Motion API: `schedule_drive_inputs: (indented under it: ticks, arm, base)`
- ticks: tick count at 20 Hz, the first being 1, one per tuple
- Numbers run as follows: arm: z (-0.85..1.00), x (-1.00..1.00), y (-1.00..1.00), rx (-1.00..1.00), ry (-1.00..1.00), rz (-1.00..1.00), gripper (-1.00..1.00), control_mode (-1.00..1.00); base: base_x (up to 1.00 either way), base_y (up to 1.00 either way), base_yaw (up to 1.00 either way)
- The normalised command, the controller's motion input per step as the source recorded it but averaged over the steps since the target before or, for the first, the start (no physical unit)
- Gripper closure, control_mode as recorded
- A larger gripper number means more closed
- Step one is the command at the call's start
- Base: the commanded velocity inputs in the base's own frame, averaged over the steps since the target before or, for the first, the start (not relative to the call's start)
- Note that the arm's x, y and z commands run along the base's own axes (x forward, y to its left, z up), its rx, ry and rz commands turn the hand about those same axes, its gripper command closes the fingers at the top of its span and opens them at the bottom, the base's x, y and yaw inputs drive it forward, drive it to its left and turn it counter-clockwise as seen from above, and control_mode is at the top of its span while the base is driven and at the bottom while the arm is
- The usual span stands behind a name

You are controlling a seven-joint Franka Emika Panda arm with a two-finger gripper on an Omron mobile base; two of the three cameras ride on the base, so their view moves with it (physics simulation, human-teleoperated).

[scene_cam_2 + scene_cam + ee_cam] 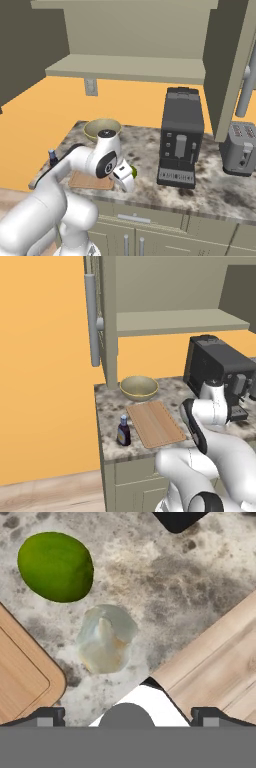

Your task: Open the cabinet. Place the bowl and condiment on the counter. Then place the lime and garlic on the cutting board.

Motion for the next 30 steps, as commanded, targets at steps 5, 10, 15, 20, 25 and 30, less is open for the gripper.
schedule_drive_inputs:
  ticks: [5, 10, 15, 20, 25, 30]
  arm:
    - [-0.09, 0.13, 0.00, 0.00, 0.07, 0.00, -1.00, -1.00]
    - [0.00, 0.17, -0.11, 0.00, 0.09, 0.00, -1.00, -1.00]
    - [0.00, 0.16, -0.20, 0.00, 0.09, 0.00, -1.00, -1.00]
    - [-0.04, 0.03, -0.01, 0.00, 0.03, -0.01, -1.00, -1.00]
    - [-0.10, 0.00, 0.00, 0.04, 0.00, -0.07, -1.00, -1.00]
    - [-0.13, 0.00, 0.00, 0.05, 0.00, -0.05, -1.00, -1.00]
  base:
    - [0.00, 0.00, 0.00]
    - [0.00, 0.00, 0.00]
    - [0.00, 0.00, 0.00]
    - [0.00, 0.00, 0.00]
    - [0.00, 0.00, 0.00]
    - [0.00, 0.00, 0.00]
